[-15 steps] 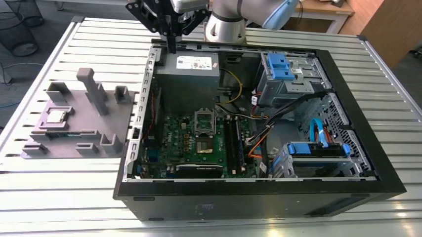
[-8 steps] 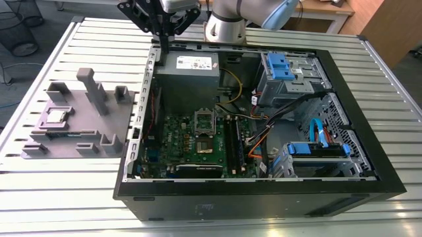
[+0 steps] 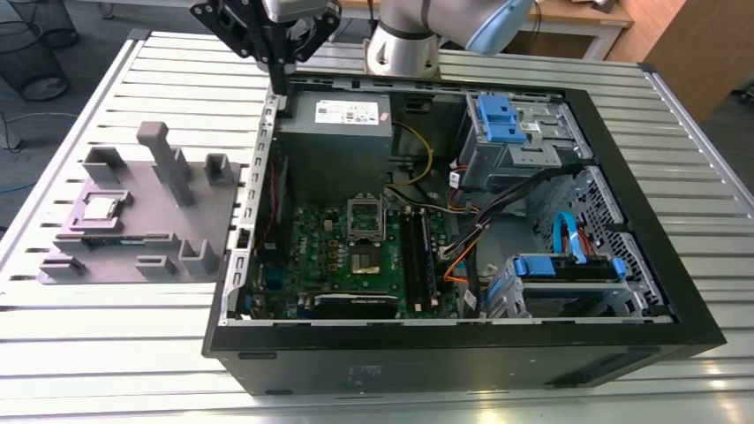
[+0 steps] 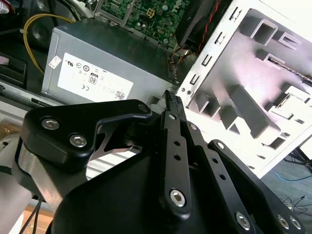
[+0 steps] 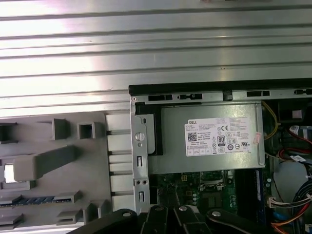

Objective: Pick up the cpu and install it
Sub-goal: 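Reach for the cpu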

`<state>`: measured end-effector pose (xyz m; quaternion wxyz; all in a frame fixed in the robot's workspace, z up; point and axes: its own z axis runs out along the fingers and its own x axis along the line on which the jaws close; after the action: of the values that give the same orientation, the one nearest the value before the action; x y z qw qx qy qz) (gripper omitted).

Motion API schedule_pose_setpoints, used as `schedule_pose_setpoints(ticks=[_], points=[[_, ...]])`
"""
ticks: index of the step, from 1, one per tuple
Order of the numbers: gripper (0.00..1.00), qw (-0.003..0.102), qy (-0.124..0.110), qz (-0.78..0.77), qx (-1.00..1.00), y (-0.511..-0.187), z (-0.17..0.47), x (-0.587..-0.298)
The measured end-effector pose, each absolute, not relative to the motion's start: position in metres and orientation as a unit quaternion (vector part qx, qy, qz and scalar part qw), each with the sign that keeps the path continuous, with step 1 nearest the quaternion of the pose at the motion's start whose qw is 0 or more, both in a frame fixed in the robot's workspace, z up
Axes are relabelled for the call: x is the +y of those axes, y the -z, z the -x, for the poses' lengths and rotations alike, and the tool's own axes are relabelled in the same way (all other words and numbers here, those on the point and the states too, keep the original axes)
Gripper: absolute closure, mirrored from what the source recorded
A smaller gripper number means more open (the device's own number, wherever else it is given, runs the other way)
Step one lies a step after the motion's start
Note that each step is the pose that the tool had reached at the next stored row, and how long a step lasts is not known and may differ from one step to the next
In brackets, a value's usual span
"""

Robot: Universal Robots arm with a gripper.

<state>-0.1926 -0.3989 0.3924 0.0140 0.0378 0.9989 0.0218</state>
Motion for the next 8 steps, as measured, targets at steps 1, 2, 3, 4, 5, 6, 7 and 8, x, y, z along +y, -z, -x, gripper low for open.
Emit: schedule_pose_setpoints(ticks=[1, 2, 3, 4, 5, 6, 7, 8], points=[[0.89, 0.014, -0.022, -0.038, 0.999, -0.392, 0.195, -0.399], [0.89, 0.014, -0.022, -0.038, 0.999, -0.392, 0.198, -0.399], [0.89, 0.014, -0.022, -0.038, 0.999, -0.392, 0.200, -0.399], [0.89, 0.014, -0.022, -0.038, 0.999, -0.392, 0.203, -0.399], [0.89, 0.014, -0.022, -0.038, 0.999, -0.392, 0.206, -0.399], [0.89, 0.014, -0.022, -0.038, 0.999, -0.392, 0.208, -0.399], [0.89, 0.014, -0.022, -0.038, 0.999, -0.392, 0.211, -0.399], [0.89, 0.014, -0.022, -0.038, 0.999, -0.392, 0.214, -0.399]])
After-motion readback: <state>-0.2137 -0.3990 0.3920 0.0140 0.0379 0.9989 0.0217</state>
